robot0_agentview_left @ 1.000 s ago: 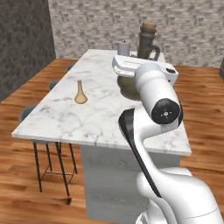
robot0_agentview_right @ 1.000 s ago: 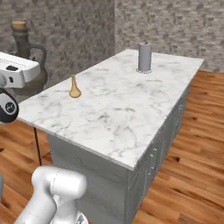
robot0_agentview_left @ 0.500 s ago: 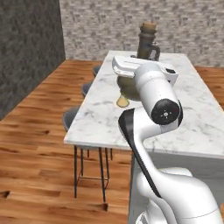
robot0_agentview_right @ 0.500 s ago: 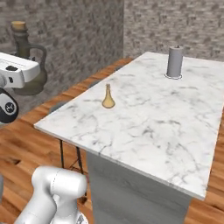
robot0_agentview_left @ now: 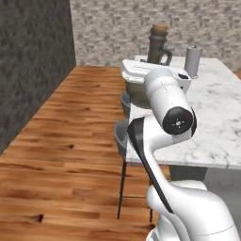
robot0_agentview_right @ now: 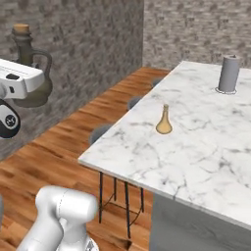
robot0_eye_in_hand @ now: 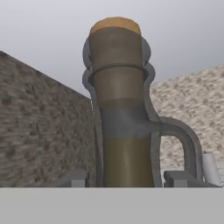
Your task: The dining table condiment station is running low on oil/vinegar bottle. Refill the condiment station by opening the cabinet and taking the oil/vinegar bottle from the cabinet and placing it on the dining table.
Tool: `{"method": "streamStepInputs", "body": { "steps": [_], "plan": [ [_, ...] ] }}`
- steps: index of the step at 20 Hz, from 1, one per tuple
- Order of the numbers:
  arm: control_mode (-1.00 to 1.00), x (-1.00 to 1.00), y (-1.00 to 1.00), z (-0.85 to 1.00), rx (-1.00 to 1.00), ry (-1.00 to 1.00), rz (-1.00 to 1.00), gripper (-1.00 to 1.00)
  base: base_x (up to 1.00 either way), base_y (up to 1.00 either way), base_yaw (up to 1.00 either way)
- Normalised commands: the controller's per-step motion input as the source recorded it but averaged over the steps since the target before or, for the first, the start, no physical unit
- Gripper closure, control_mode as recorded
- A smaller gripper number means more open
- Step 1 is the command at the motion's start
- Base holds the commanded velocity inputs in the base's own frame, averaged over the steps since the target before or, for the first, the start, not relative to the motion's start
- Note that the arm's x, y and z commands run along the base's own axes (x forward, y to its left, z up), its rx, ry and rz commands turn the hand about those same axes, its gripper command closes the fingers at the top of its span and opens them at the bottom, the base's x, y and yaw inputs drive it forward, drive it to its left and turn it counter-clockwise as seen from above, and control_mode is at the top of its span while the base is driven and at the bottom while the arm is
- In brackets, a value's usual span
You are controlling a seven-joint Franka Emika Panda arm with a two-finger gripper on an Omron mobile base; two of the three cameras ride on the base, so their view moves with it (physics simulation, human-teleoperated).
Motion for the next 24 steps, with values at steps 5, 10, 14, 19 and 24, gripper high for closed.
{"method": "streamStepInputs", "body": {
  "steps": [5, 10, 14, 19, 24],
  "plan": [
    [1.00, 0.00, 0.00, 0.00, 0.00, 0.00, 0.00, 1.00, 0.47, 1.00, -0.24],
    [1.00, 0.00, 0.00, 0.00, 0.00, 0.00, 0.00, 1.00, 0.39, 1.00, -0.33],
    [1.00, 0.00, 0.00, 0.00, 0.00, 0.00, 0.00, 1.00, 0.52, 0.90, -0.44],
    [1.00, 0.00, 0.00, 0.00, 0.00, 0.00, 0.00, 1.00, 0.63, 0.76, -0.57],
    [1.00, 0.00, 0.00, 0.00, 0.00, 0.00, 0.00, 1.00, 0.72, 0.67, -0.60]
  ]
}}
